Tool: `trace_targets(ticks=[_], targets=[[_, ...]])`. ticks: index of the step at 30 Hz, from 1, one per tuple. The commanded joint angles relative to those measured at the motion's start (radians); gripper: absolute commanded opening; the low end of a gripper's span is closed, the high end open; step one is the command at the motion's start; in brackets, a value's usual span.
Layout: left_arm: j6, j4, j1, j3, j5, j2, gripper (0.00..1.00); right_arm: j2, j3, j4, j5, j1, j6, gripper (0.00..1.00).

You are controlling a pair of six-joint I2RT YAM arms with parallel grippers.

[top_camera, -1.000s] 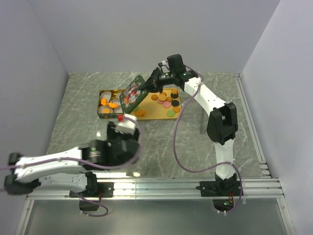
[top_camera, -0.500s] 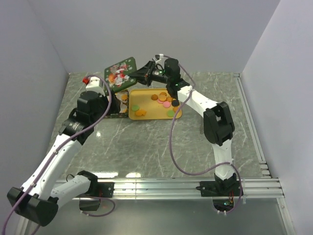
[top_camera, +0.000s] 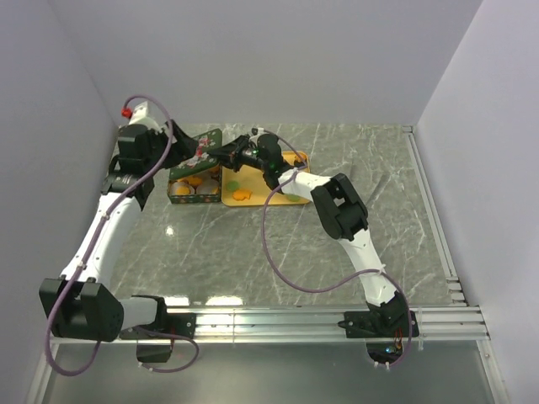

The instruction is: Pack the cookies

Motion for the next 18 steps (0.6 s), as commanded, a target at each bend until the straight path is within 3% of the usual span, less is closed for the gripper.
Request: trace_targets(ticks=[1,9,18], targets=[[-0.065,0.128,0.092,-0.093,0.127,-0.005,0.78,-0.018,0.049,0.186,0.068,0.005,0.055,0.00],[0.002,0.249,0.271,-0.211,0.268,0.116,0.83,0.005,0.052,0.193,0.090,0.025,0.064,0.00],[0.038,0.370,0.304,-0.187,0.329,0.253,0.84,0.035,0.046,0.158,0.116,0.044,0.016,0.00]])
